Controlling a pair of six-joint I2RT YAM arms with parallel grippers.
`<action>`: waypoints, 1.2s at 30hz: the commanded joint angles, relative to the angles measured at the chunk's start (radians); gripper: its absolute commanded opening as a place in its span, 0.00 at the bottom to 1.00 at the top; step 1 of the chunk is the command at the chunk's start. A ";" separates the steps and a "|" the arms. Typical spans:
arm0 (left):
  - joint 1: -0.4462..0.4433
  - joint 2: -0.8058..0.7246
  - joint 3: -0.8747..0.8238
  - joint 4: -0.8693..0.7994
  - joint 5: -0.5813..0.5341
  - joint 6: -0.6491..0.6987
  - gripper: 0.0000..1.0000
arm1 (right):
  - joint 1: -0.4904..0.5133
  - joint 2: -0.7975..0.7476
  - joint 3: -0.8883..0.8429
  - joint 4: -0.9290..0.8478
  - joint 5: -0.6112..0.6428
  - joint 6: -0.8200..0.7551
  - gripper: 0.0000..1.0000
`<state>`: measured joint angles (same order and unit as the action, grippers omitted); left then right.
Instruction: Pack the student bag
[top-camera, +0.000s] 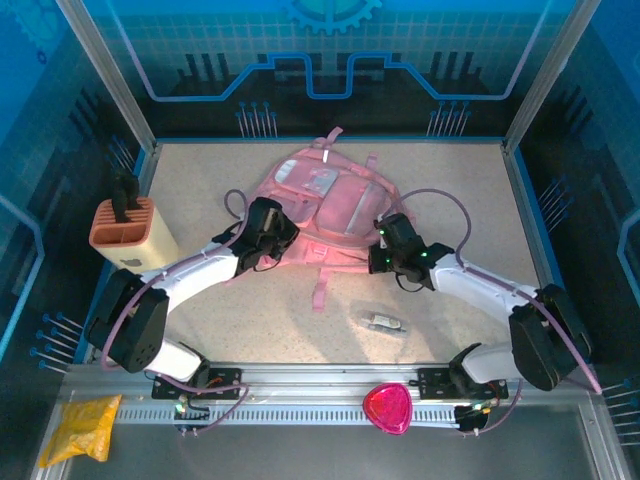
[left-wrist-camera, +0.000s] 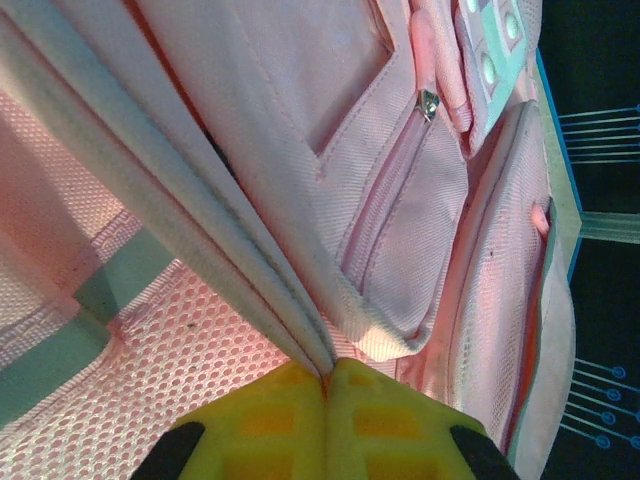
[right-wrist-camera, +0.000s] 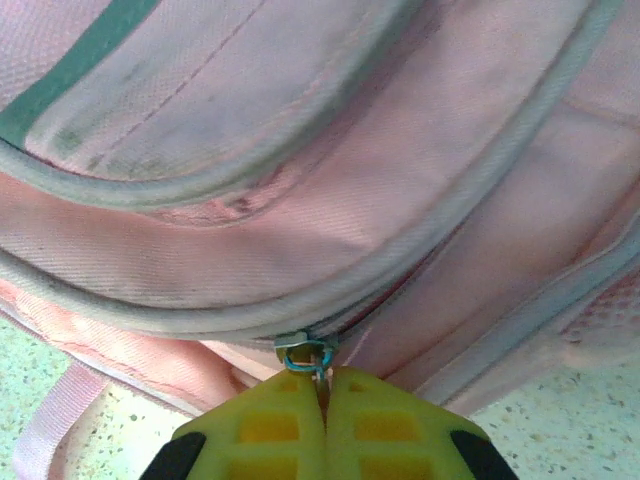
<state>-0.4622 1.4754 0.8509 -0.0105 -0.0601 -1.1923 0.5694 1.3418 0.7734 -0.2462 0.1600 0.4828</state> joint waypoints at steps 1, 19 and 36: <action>0.069 0.036 0.063 -0.015 -0.013 0.080 0.00 | 0.012 -0.026 -0.024 -0.106 -0.018 0.025 0.00; 0.050 -0.061 -0.020 0.046 0.104 0.080 0.62 | 0.245 0.127 0.032 0.078 -0.119 0.099 0.00; -0.231 0.094 -0.080 0.273 -0.094 -0.209 0.55 | 0.246 0.137 0.026 0.104 -0.138 0.103 0.00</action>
<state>-0.6842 1.5421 0.7315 0.2226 -0.0952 -1.3632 0.8085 1.4666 0.7971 -0.1749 0.0517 0.5770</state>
